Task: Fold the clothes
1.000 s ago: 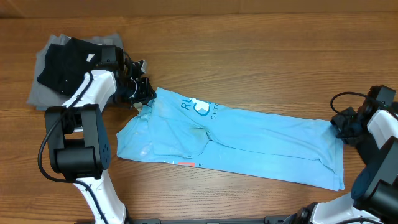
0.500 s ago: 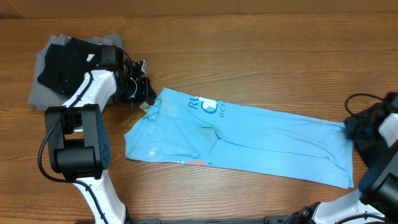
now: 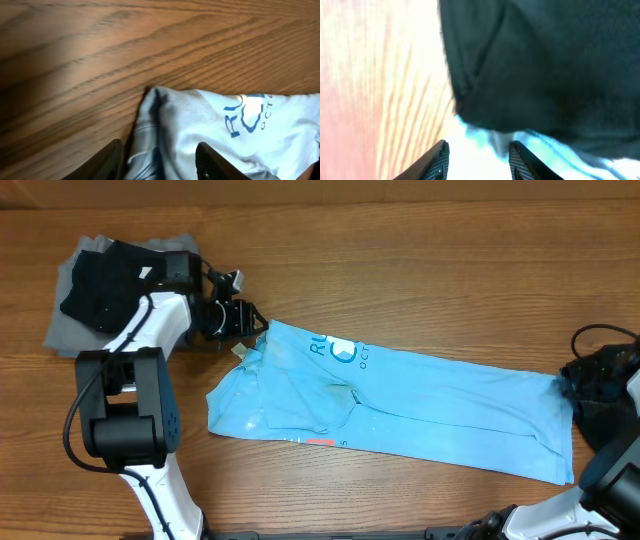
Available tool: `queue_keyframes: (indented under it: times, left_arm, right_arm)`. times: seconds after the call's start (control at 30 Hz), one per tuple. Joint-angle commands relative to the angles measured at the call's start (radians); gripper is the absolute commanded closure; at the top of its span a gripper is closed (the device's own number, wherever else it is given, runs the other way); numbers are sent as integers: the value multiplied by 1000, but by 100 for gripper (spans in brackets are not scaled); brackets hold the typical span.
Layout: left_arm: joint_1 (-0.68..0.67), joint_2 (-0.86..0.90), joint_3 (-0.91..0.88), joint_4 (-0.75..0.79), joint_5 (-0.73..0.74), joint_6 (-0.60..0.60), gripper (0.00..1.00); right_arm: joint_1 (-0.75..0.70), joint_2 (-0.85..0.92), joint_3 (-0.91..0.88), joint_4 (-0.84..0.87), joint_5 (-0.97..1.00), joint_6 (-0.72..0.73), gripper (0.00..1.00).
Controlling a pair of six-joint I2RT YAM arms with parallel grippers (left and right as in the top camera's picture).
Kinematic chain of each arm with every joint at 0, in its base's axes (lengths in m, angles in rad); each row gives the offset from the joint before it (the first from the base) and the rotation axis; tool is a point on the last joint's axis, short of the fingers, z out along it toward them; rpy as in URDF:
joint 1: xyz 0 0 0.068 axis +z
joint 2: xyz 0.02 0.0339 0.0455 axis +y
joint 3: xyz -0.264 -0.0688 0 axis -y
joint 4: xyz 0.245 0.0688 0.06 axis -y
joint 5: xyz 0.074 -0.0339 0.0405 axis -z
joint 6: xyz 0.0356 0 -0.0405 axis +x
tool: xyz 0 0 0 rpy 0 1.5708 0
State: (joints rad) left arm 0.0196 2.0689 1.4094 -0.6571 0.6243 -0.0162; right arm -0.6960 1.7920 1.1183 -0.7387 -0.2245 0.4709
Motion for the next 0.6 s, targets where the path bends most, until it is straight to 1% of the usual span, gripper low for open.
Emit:
queue_keyframes:
  times: [0.0,0.1,0.13,0.17,0.2,0.23,0.27,0.33,0.37,0.43,0.47,0.57]
  left_arm:
    - [-69,8,-1,5,-59,20,50]
    - [-109,35,-1,31,-90,21,49]
    - [-124,55,-1,48,-102,20,53]
    - [-132,69,-1,62,-113,20,60]
    - [-141,94,0,85,-146,11,78]
    - [-142,103,0,96,-165,-1,90]
    - [-142,110,0,113,-194,-31,96]
    - [-127,111,0,148,-248,-92,96]
    - [-94,108,11,179,-290,-154,96]
    - [-42,108,37,198,-298,-199,96]
    - [-22,108,49,201,-291,-210,96]
    - [52,108,108,201,-192,-208,95]
  right_arm:
    - [0,-83,39,-28,-18,-6,56]
    - [0,-101,39,-47,-56,-6,56]
    - [0,-103,39,-52,-84,-6,56]
    - [0,-103,39,-55,-98,-6,56]
    - [0,-103,39,-64,-114,-7,56]
    - [0,-103,39,-69,-115,-7,56]
    - [0,-103,39,-74,-115,-7,56]
    - [0,-103,39,-80,-115,-15,56]
    - [1,-103,39,-80,-120,-23,56]
    - [6,-103,39,-81,-122,-30,56]
    - [8,-103,39,-82,-122,-32,56]
    - [35,-103,38,-80,-122,-47,56]
